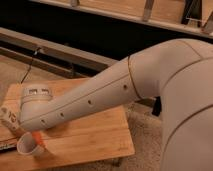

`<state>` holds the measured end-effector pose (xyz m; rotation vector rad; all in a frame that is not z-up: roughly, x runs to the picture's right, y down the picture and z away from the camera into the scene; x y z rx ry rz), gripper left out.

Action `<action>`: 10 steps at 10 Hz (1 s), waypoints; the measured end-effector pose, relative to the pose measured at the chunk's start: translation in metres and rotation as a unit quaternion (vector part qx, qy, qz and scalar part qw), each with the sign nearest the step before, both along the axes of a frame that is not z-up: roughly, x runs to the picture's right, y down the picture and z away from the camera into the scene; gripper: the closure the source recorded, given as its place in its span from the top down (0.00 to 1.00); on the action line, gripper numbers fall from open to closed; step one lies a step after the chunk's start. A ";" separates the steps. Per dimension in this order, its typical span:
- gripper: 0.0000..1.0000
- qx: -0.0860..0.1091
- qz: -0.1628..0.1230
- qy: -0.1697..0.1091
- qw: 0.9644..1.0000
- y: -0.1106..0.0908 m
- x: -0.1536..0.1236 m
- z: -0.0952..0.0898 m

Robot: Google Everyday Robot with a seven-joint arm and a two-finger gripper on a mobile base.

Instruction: Place the pepper in the ceramic cup

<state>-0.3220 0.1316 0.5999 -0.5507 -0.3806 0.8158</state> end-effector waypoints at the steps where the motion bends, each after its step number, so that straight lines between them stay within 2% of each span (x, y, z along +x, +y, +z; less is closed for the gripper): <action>1: 0.00 0.005 -0.011 -0.006 1.000 -0.001 -0.009 0.000; 4: 0.00 0.010 -0.032 -0.020 0.999 -0.001 -0.033 -0.001; 10: 0.00 0.012 -0.044 -0.039 0.998 -0.003 -0.057 -0.002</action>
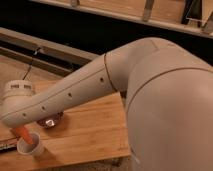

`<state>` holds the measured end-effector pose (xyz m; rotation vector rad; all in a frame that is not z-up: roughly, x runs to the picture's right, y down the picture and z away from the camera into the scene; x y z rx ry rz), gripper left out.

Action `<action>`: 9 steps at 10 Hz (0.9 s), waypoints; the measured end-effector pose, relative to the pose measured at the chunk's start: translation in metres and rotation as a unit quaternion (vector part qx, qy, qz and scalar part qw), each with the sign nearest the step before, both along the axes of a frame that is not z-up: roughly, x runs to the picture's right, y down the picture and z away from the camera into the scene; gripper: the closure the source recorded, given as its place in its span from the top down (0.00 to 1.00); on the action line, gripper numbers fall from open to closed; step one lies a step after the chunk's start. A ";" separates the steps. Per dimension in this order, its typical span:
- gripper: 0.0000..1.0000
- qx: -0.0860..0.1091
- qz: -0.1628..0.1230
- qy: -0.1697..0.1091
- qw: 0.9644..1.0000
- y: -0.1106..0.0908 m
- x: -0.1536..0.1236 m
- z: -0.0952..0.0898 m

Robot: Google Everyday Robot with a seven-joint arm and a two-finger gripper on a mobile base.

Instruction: Place the pepper in the ceramic cup

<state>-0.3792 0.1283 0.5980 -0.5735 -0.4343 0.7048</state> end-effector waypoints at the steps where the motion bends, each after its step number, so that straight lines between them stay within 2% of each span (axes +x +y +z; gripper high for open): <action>1: 0.00 0.003 -0.004 -0.008 1.000 0.003 -0.003 0.002; 4: 0.00 0.004 -0.020 -0.032 0.999 0.019 -0.010 0.008; 9: 0.00 -0.004 -0.031 -0.051 0.998 0.036 -0.016 0.023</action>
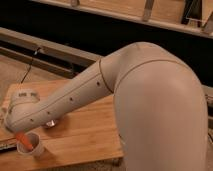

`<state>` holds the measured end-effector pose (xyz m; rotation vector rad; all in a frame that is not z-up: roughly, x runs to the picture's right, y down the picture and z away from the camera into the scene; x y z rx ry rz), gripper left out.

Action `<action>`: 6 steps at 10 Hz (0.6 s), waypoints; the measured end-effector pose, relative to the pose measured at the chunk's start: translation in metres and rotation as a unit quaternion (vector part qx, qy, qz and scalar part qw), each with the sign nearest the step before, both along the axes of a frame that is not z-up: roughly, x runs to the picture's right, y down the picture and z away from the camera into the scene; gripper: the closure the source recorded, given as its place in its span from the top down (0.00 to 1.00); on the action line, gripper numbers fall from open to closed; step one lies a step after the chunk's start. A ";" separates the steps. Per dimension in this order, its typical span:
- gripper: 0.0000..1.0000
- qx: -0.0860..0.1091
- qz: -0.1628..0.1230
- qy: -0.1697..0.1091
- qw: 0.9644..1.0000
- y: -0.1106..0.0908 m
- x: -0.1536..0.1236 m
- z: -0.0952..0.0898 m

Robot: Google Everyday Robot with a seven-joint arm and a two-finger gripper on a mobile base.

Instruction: Place the pepper in the ceramic cup

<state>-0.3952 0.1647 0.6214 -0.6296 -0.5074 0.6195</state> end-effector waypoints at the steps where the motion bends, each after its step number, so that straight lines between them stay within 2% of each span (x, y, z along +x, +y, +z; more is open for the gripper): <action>1: 0.00 0.000 -0.002 0.000 1.000 0.002 -0.001 0.003; 4: 0.00 -0.001 -0.008 -0.001 1.000 0.008 -0.004 0.011; 6: 0.06 -0.001 -0.016 -0.002 1.000 0.013 -0.006 0.014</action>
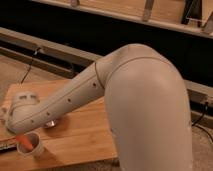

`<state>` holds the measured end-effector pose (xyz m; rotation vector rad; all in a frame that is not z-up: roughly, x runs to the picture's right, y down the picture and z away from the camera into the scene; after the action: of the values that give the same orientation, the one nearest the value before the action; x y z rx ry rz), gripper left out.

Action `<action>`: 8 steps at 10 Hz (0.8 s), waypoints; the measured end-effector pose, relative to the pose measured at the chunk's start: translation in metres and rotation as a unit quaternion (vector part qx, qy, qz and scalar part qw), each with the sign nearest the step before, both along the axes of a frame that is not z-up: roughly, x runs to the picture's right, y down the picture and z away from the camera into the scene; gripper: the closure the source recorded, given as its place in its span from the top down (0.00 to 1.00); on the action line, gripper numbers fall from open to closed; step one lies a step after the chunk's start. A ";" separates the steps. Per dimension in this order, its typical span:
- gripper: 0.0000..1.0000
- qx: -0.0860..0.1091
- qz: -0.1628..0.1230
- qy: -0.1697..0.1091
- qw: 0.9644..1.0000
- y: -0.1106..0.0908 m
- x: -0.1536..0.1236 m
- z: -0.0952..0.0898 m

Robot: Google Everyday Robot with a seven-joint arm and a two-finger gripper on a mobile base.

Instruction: Place the pepper in the ceramic cup

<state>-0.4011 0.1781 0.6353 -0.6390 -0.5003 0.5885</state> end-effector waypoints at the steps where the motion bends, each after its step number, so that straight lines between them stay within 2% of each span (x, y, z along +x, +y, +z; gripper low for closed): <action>1: 0.16 0.001 -0.007 0.000 1.000 0.003 0.000 0.002; 6: 0.68 0.001 -0.020 0.000 1.000 0.007 0.004 0.006; 7: 0.76 -0.001 -0.021 -0.001 1.000 0.008 0.004 0.007; 8: 0.80 -0.001 -0.022 -0.001 1.000 0.008 0.005 0.007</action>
<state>-0.3963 0.1861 0.6426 -0.6524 -0.4867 0.5462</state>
